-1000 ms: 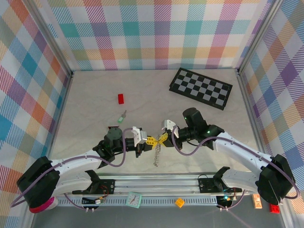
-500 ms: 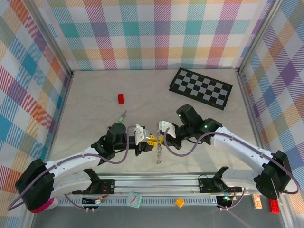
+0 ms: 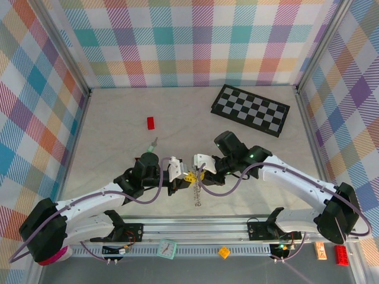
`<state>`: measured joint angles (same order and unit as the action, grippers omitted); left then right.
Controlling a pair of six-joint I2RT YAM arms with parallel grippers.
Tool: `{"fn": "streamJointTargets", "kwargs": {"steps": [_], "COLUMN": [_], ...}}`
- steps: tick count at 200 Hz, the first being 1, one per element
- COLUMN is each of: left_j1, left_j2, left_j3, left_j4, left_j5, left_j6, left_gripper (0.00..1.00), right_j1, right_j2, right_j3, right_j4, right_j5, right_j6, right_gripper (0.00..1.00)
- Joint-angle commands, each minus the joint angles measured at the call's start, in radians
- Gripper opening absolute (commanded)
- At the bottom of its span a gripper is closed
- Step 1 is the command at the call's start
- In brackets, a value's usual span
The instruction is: Put the keys on the keyring
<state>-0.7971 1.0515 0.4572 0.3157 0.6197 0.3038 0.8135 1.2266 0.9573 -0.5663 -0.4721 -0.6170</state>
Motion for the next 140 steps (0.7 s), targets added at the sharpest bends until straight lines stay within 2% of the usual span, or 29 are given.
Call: {"fn": "streamJointTargets", "kwargs": {"steps": [1,72,117,140], "left_j1": [-0.006,-0.007,-0.008,-0.008], "left_j2": [-0.017,-0.02,-0.021,-0.018], "left_j3": [0.021,-0.032,-0.039,-0.041], "left_j4": [0.037,0.143,0.162,0.171], "left_j5": [0.026,0.05,0.042,0.043], "left_j6": [0.011,-0.005,-0.012,-0.015], "left_gripper": [0.0,0.0,0.0,0.0], "right_j1": [-0.037,-0.061,-0.061,-0.061], "right_j2": [-0.067,-0.08,-0.073,-0.067], "right_j3": [-0.053,-0.115,-0.109,-0.106], "right_j4": [0.075,0.108,0.108,0.108], "right_j5": [-0.071,-0.077,-0.107,-0.112], "right_j6": [0.059,0.092,0.089,0.09], "right_gripper": [0.29,0.32,0.23,0.14]}}
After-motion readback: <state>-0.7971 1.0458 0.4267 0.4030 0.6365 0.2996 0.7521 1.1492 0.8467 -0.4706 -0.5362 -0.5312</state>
